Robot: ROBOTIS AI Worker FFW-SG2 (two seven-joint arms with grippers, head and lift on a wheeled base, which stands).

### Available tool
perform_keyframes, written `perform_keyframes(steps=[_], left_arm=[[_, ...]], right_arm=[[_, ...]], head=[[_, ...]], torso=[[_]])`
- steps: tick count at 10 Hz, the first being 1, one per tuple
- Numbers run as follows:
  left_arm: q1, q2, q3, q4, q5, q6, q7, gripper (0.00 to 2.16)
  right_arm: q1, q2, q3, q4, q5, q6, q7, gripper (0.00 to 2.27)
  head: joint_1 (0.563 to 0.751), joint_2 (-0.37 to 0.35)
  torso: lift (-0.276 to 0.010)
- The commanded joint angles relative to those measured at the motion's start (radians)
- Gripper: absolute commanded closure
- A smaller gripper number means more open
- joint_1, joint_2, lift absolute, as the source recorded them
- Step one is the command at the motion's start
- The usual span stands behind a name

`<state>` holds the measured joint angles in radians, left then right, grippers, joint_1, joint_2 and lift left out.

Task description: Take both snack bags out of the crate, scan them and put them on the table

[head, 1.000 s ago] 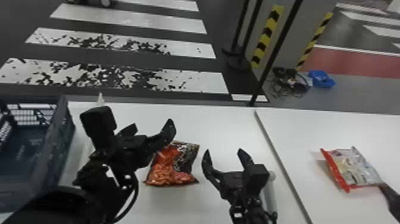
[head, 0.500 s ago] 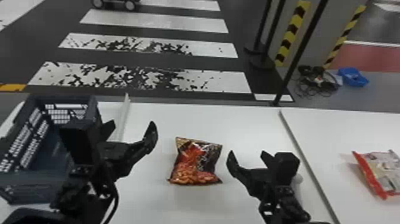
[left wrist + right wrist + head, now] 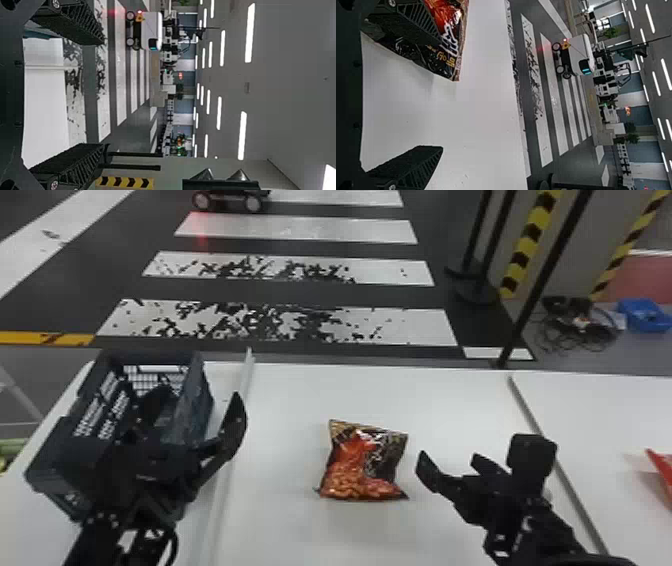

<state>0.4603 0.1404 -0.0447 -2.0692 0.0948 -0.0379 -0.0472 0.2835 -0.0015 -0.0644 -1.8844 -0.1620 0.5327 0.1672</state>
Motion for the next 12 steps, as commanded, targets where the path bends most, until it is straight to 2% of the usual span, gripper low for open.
perform_keyframes(steps=[1,2,4,7,11,12], left_arm=[[0.021,0.001,0.013,0.052,-0.041,-0.187,-0.005,0.08],[0.040,-0.001,0.026,0.072,-0.049,-0.270,-0.013,0.08],[0.084,-0.007,0.049,0.093,-0.041,-0.355,-0.022,0.08],[0.118,-0.012,0.054,0.110,-0.021,-0.371,-0.026,0.08],[0.143,-0.013,0.055,0.124,-0.014,-0.426,-0.026,0.08],[0.149,-0.015,0.055,0.124,-0.014,-0.426,-0.026,0.08]], right_arm=[[0.000,0.002,0.000,-0.004,-0.024,0.053,0.005,0.05],[0.000,0.002,0.000,-0.024,-0.039,0.120,0.005,0.08],[0.000,0.002,-0.032,-0.070,-0.120,0.277,0.032,0.14],[0.000,0.002,-0.071,-0.159,-0.194,0.476,0.032,0.14],[-0.014,0.002,-0.138,-0.180,-0.360,0.611,0.043,0.15],[-0.021,0.002,-0.138,-0.180,-0.364,0.632,0.048,0.18]], head=[[0.695,-0.012],[0.695,0.003],[0.695,0.031],[0.695,0.063],[0.695,0.084],[0.695,0.094]], torso=[[-0.091],[-0.091],[-0.091],[-0.091],[-0.091],[-0.091]])
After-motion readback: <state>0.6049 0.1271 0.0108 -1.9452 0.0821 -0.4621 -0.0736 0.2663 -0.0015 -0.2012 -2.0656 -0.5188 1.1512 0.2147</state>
